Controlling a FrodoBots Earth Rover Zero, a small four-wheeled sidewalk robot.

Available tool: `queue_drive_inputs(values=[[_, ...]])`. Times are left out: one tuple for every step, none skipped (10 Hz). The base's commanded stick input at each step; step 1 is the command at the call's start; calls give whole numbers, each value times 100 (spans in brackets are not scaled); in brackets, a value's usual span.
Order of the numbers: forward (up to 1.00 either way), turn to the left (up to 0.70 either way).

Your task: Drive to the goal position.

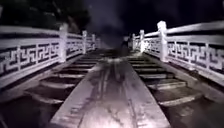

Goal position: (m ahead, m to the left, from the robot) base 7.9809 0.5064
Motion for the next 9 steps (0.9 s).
queue_drive_inputs(values=[[45, 0], [45, 0], [45, 0], [45, 0], [45, 0], [45, 0], [45, 0], [45, 0], [45, 0]])
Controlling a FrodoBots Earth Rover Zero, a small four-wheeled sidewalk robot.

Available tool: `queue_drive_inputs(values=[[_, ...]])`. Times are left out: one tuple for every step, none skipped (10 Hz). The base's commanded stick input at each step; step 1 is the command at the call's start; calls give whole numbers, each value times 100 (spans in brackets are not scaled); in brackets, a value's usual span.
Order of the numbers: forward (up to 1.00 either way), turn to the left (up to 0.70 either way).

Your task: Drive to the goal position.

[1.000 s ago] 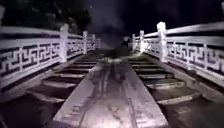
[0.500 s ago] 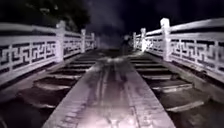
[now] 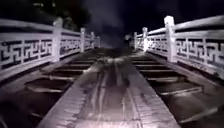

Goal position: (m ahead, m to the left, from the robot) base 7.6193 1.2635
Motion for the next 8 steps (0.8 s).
queue_drive_inputs(values=[[45, 0], [45, 0], [45, 0], [45, 0], [45, 0], [45, 0], [45, 0], [45, 0]])
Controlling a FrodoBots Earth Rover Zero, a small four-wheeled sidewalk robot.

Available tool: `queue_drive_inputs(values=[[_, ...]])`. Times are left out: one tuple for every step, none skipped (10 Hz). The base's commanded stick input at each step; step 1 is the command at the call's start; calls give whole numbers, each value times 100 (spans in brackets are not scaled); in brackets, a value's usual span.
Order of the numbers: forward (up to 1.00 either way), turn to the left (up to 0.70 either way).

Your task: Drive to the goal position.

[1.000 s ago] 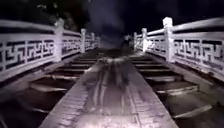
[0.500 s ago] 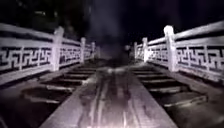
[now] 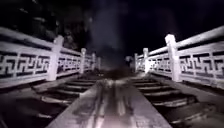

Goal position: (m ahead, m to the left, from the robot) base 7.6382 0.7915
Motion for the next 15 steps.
queue_drive_inputs(values=[[51, 0], [70, 0], [70, 0], [70, 0], [70, 0], [70, 0], [70, 0], [70, 0], [70, 0], [70, 0], [70, 0], [70, 0], [70, 0], [70, 0], [70, 0]])
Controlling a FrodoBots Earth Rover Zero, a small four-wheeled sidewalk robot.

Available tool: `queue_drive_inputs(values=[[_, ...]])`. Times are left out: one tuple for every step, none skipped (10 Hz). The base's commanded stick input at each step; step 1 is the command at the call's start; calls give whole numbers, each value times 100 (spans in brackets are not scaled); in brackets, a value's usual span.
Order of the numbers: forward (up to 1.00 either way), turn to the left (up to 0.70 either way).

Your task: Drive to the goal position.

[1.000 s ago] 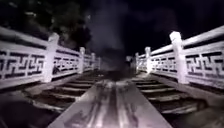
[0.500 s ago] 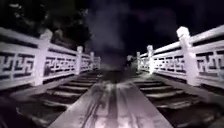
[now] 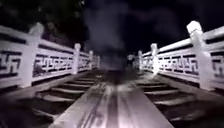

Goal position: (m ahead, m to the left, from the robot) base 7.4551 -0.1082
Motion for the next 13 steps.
queue_drive_inputs(values=[[70, 0], [70, 0], [70, 0], [70, 0], [70, 0], [70, 0], [70, 0], [70, 0], [70, 0], [70, 0], [70, 0], [70, 0], [70, 0]])
